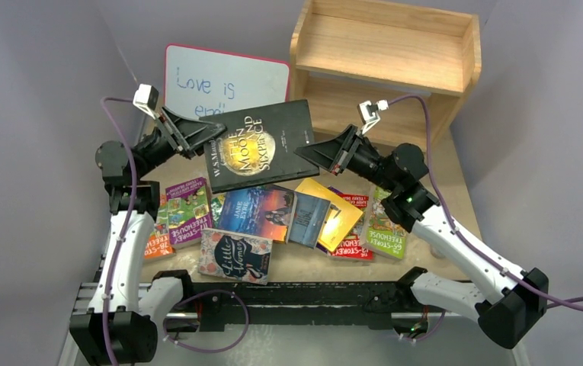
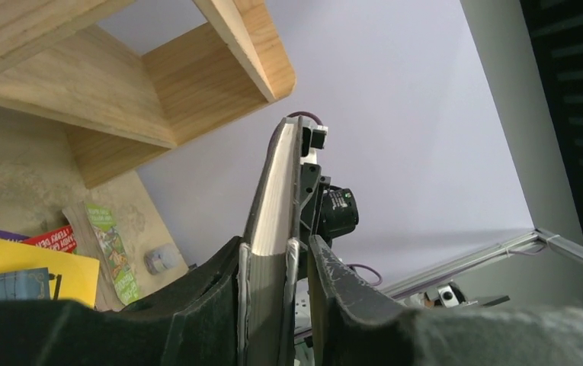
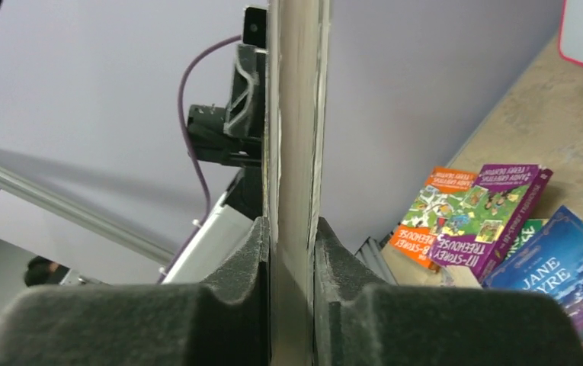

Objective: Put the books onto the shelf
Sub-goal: Pick up the book from the center of the board, then place the book on the shelf.

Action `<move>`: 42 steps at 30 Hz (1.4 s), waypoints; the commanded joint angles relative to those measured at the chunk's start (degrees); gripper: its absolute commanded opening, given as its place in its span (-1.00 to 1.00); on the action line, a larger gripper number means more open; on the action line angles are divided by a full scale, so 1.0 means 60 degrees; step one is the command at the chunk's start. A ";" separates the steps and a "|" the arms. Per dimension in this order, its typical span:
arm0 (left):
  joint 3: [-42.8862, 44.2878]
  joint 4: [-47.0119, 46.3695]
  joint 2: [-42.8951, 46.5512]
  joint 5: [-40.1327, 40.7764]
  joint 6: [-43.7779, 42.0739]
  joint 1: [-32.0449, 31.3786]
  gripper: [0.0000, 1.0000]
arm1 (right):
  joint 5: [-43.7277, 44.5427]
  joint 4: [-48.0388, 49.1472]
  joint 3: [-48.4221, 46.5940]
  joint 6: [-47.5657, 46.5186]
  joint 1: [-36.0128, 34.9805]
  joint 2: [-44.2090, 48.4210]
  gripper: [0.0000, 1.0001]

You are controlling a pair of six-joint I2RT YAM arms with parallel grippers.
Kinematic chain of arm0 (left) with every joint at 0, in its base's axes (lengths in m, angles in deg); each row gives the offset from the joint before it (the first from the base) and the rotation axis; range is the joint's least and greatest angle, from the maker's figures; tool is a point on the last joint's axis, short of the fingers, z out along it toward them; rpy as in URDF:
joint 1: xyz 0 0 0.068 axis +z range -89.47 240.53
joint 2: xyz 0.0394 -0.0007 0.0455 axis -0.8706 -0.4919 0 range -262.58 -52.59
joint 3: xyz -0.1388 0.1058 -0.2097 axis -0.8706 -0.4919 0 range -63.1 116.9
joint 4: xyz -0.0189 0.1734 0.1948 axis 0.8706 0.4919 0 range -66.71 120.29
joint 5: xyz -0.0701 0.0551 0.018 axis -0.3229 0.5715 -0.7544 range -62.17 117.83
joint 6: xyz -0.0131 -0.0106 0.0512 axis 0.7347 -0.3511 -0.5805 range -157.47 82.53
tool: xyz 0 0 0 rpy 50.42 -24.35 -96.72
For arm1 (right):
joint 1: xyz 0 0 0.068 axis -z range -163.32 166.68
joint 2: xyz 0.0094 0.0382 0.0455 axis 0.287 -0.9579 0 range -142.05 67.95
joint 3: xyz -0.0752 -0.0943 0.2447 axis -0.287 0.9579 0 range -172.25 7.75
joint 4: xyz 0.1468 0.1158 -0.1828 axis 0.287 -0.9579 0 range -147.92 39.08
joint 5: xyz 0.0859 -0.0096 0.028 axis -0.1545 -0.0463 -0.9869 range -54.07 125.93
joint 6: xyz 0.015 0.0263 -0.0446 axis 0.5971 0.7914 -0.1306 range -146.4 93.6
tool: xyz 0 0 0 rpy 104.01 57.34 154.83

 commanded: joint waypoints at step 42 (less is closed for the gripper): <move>0.2804 1.0489 -0.0535 0.4682 -0.8995 -0.0142 0.44 | 0.7450 -0.7613 -0.9953 -0.6831 0.1536 -0.2000 -1.00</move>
